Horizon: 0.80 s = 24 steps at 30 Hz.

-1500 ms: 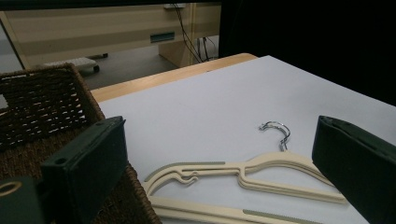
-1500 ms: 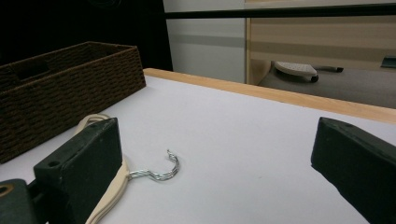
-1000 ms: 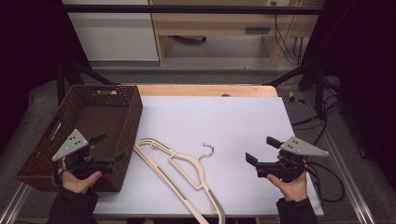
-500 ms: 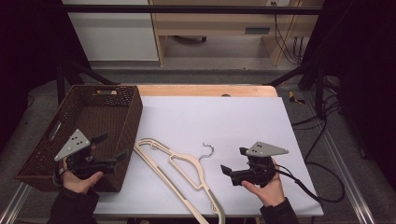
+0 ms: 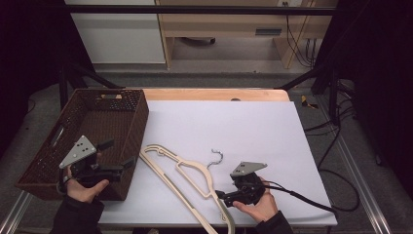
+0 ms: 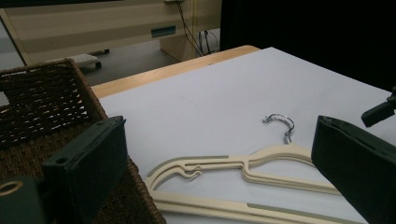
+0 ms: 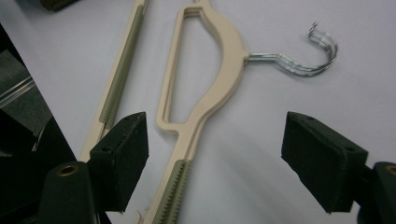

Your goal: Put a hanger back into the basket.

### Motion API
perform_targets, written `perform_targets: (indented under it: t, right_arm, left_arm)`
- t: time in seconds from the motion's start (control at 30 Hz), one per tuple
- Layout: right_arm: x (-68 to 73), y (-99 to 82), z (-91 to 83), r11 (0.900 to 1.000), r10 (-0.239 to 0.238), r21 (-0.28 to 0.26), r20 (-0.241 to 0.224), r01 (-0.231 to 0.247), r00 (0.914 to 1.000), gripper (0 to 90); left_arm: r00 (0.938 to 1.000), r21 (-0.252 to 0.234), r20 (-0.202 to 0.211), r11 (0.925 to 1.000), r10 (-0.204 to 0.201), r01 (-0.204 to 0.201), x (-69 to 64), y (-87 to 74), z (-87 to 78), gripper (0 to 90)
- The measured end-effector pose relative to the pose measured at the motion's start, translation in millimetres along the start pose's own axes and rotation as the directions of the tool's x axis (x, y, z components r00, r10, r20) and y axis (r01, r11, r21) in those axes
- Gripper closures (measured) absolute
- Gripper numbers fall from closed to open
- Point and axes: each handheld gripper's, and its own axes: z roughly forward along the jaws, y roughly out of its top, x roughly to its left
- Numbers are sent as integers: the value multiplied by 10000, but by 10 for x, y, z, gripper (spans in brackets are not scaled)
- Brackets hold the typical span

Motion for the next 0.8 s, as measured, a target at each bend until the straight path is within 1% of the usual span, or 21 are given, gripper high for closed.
perform_targets:
  t: [0.07, 0.1, 0.17, 0.23, 0.27, 0.3, 0.33, 0.37, 0.4, 0.43, 0.47, 0.5, 0.53, 0.57, 0.6, 0.63, 0.67, 0.7, 0.73, 0.77, 0.8]
  right_arm:
    - [16, -14, 33, 9999, 57, 87, -38, -57, 10000, 255]
    - [39, -40, 86, 9996, 57, 266, -222, -51, 9997, 277]
    - [59, -57, 127, 9992, 116, 396, -238, -107, 9996, 291]
    - [77, -85, 182, 9985, 24, 552, -321, -6, 9995, 310]
    - [88, -102, 219, 9977, -80, 673, -287, 99, 9996, 322]
    - [108, -107, 234, 9964, 66, 843, -254, -44, 9997, 332]
    - [119, -119, 260, 9954, 28, 958, -312, 2, 9995, 352]
    - [124, -131, 283, 9949, -45, 1007, -215, 67, 9998, 370]
    - [119, -141, 298, 9946, -190, 1017, -269, 216, 9995, 389]
    - [130, -148, 313, 9936, -169, 1107, -303, 201, 9994, 403]
    - [158, -146, 327, 9921, -58, 1254, -214, 84, 9998, 429]
    - [144, -155, 339, 9918, -374, 1216, -207, 396, 9991, 448]
    - [174, -151, 347, 9909, -80, 1340, -111, 94, 9999, 468]
    - [158, -161, 362, 9908, -227, 1329, -297, 264, 9993, 490]
    - [166, -164, 372, 9901, -137, 1392, -272, 174, 9995, 513]
    - [180, -161, 380, 9866, 95, 1631, -186, -63, 9998, 540]
    - [179, -163, 383, 9864, 75, 1645, -75, -62, 9999, 564]
    - [181, -157, 381, 9857, 227, 1668, -40, -217, 9997, 581]
    - [179, -152, 377, 9843, 343, 1735, -95, -321, 9994, 611]
    - [179, -152, 377, 9843, 343, 1735, -95, -321, 9994, 611]
    - [184, -152, 387, 9842, 611, 1675, -209, -568, 9979, 665]
  left_arm:
    - [10000, 27, 6, 10000, 36, -36, -3, -2, 7, 35]
    - [10000, 42, 16, 10000, 60, -60, -4, -5, 16, 34]
    - [10000, 72, 24, 10000, 61, -62, -5, -10, 21, 34]
    - [10000, 82, 22, 9999, 62, -62, -6, -11, 25, 34]
    - [10000, 85, 20, 9999, 63, -63, -6, -12, 25, 34]
    - [10000, 86, 15, 9999, 63, -63, -7, -12, 25, 34]
    - [10000, 87, 12, 9999, 72, -72, -8, -12, 26, 34]
    - [10000, 88, 7, 9999, 72, -72, -9, -12, 27, 34]
    - [10000, 90, 8, 9999, 76, -76, -11, -11, 28, 34]
    - [10000, 97, 4, 9999, 90, -90, -13, -11, 29, 34]
    - [10000, 99, 3, 9999, 96, -96, -16, -11, 29, 34]
    - [10000, 103, 7, 9999, 100, -100, -18, -11, 30, 34]
    - [9999, 120, 13, 9999, 113, -113, -20, -11, 32, 34]
    - [9999, 131, 10, 9998, 119, -120, -21, -11, 33, 35]
    - [9999, 144, 12, 9998, 127, -127, -23, -11, 35, 35]
    - [9999, 149, 14, 9998, 136, -136, -26, -11, 38, 35]
    - [9998, 160, 10, 9997, 173, -173, -26, -11, 41, 35]
    - [9998, 172, 9, 9997, 179, -179, -28, -11, 43, 35]
    - [9999, 183, 18, 9997, 149, -149, -33, -13, 46, 35]
    - [9999, 183, 18, 9997, 149, -149, -33, -13, 46, 35]
    - [9999, 201, 32, 9997, 146, -147, -37, -15, 50, 35]
